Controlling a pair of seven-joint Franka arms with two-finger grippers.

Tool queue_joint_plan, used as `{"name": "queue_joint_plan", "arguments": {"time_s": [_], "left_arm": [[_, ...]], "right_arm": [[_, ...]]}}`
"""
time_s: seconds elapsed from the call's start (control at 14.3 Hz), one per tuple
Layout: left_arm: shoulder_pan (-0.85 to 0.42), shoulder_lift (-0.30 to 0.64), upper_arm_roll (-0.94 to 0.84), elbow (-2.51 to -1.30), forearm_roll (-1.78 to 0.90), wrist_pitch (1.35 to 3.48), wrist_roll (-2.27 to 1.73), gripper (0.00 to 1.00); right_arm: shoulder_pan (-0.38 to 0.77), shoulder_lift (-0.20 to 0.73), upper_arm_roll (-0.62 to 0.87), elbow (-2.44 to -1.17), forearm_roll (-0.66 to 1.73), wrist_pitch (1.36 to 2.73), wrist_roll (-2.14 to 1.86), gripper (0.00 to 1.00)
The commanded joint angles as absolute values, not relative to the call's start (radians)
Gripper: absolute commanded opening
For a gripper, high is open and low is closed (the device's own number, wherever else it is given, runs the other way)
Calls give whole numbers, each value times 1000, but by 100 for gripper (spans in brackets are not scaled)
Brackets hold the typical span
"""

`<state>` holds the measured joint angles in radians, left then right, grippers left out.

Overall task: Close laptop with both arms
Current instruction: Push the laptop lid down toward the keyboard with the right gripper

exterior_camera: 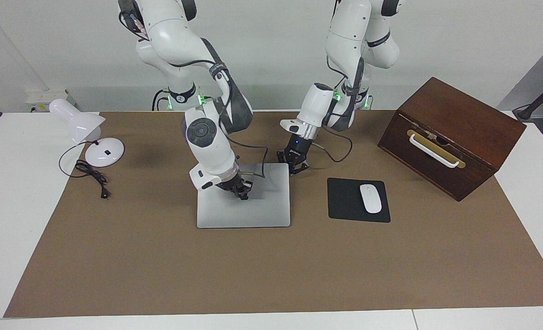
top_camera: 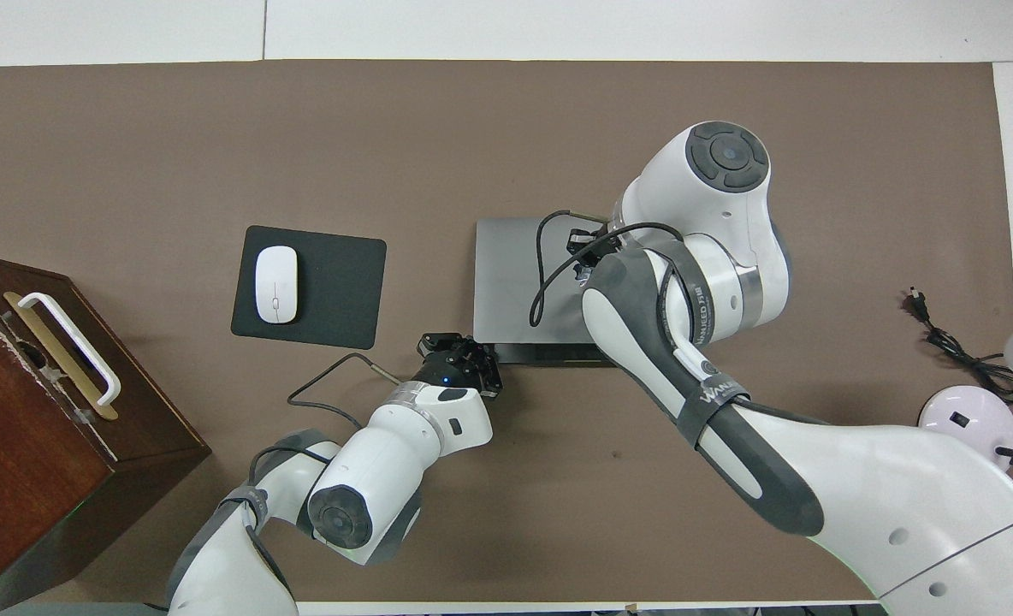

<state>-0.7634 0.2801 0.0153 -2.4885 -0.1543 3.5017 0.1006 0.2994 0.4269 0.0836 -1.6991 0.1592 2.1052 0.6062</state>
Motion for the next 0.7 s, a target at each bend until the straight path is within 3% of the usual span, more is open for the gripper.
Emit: {"name": "queue_joint_plan", "arguments": {"time_s": [0.0, 0.63], "left_arm": [[-742, 364, 21, -2479, -167, 3502, 137, 0], [-741, 364, 21, -2479, -167, 3502, 137, 0]], "right_arm": [[299, 411, 89, -1735, 184, 2138, 612, 0], [313, 428, 89, -1759, 184, 2203, 612, 0]]}}
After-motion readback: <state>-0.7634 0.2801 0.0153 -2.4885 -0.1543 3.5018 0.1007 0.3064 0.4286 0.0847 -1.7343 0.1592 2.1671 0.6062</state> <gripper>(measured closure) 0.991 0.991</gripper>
